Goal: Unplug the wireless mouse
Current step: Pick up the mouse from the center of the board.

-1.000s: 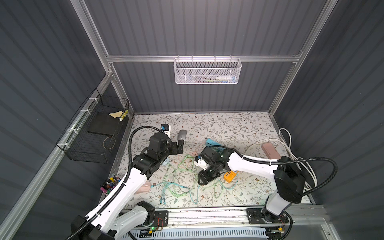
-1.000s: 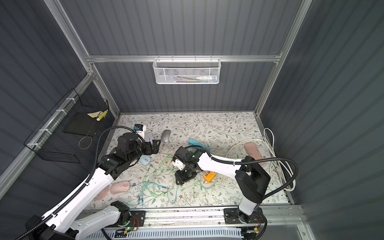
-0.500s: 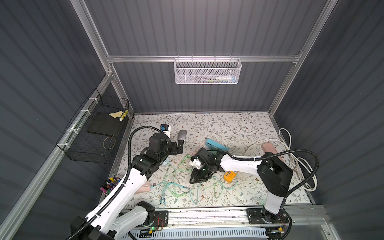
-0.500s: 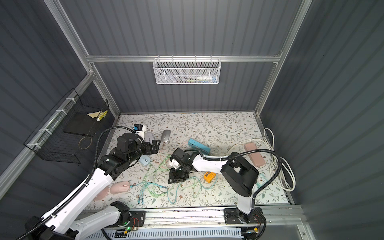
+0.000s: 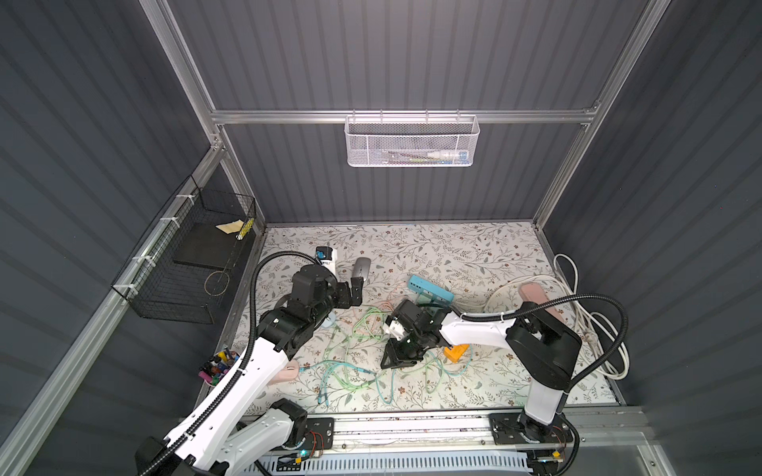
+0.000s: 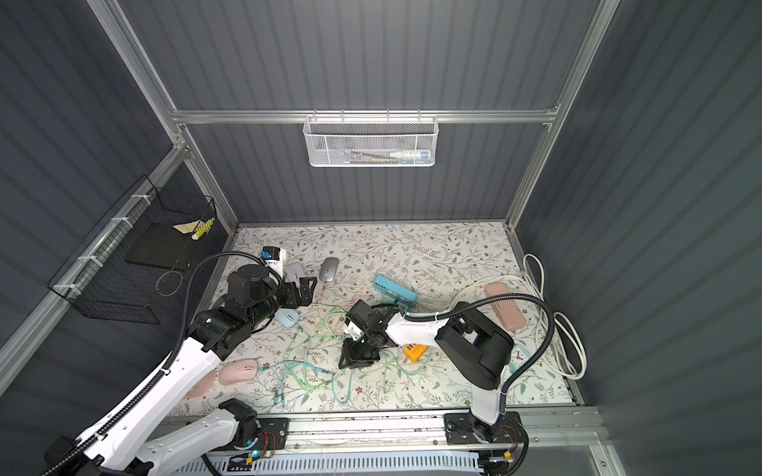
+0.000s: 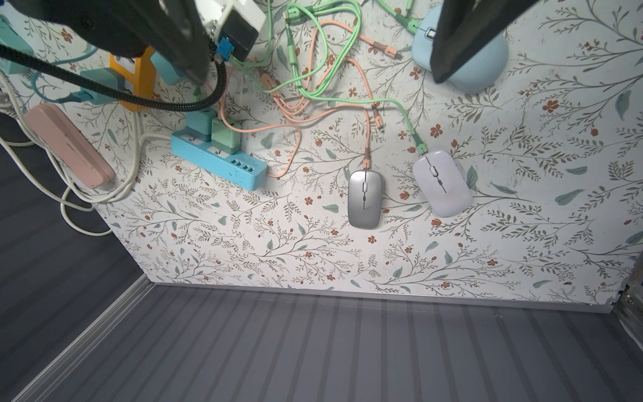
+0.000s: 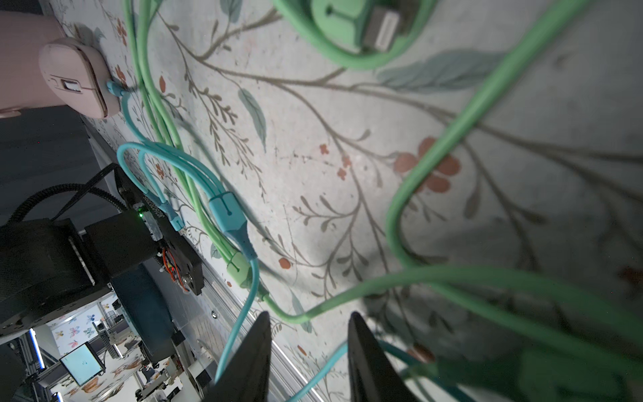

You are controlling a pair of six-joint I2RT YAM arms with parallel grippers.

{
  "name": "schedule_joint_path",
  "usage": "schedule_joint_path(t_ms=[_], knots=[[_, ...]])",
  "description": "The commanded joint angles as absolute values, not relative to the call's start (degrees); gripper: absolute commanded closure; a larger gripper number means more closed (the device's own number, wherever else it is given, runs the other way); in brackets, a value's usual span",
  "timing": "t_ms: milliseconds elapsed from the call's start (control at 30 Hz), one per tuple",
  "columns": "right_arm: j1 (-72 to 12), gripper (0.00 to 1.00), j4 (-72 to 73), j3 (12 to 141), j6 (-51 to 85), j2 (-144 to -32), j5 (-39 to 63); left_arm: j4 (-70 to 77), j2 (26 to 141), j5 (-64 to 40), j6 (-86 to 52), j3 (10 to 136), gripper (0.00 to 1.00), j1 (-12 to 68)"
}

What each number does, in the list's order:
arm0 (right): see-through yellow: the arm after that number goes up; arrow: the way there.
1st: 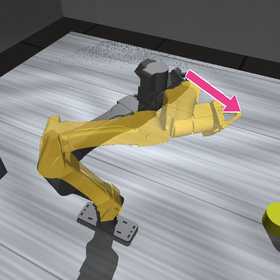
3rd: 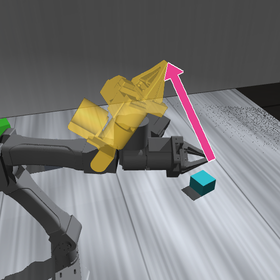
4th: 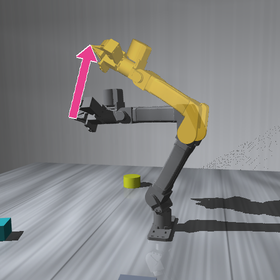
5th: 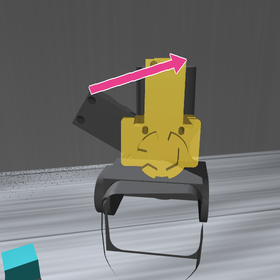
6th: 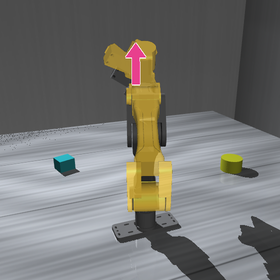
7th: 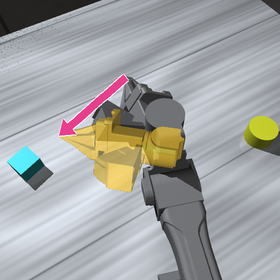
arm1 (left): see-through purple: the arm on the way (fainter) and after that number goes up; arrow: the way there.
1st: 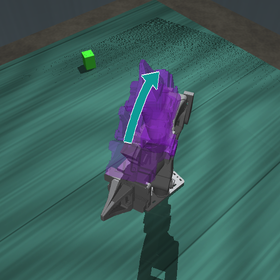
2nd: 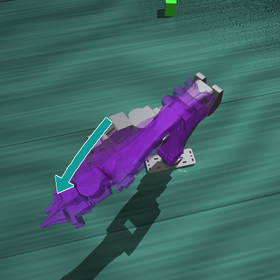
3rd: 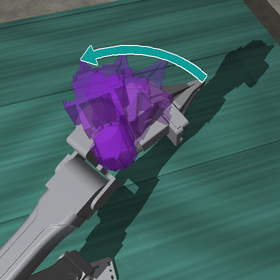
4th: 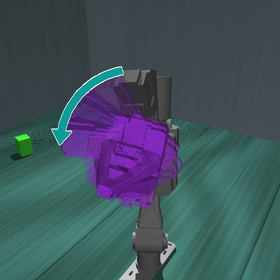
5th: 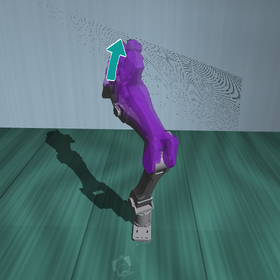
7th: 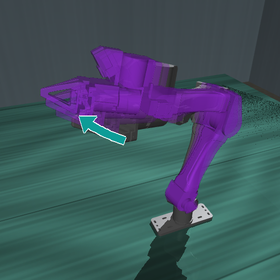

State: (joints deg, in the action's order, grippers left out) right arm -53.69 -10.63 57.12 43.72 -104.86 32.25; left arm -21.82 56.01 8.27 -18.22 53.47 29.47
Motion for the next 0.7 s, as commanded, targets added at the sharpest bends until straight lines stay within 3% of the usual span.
schedule_joint_path(t_ms=[0, 233, 433, 500, 667], knots=[[-52.33, 0.62, -2.83, 54.27, 47.15, -106.42, 34.75, -23.45, 55.04, 7.2, -17.28, 53.01, 0.01, 29.38], [-51.67, 0.65, 7.74, 50.91, 51.28, -107.54, 36.05, -24.6, 54.97, 6.86, -16.81, 54.03, 0.01, 29.48], [-51.42, 0.91, 14.88, 48.2, 54.32, -107.33, 36.36, -25.35, 55.17, 6.67, -16.52, 54.83, 0.01, 29.46], [-51.08, 1.0, 13.88, 47.78, 53.74, -104.89, 35.72, -25.64, 55.15, 6.65, -16.4, 54.89, 0.01, 29.43], [-49.13, 1.0, -0.12, 49.82, 46.37, -93.74, 31.16, -25.41, 55.45, 6.39, -16.64, 54.93, 0.01, 29.43]])
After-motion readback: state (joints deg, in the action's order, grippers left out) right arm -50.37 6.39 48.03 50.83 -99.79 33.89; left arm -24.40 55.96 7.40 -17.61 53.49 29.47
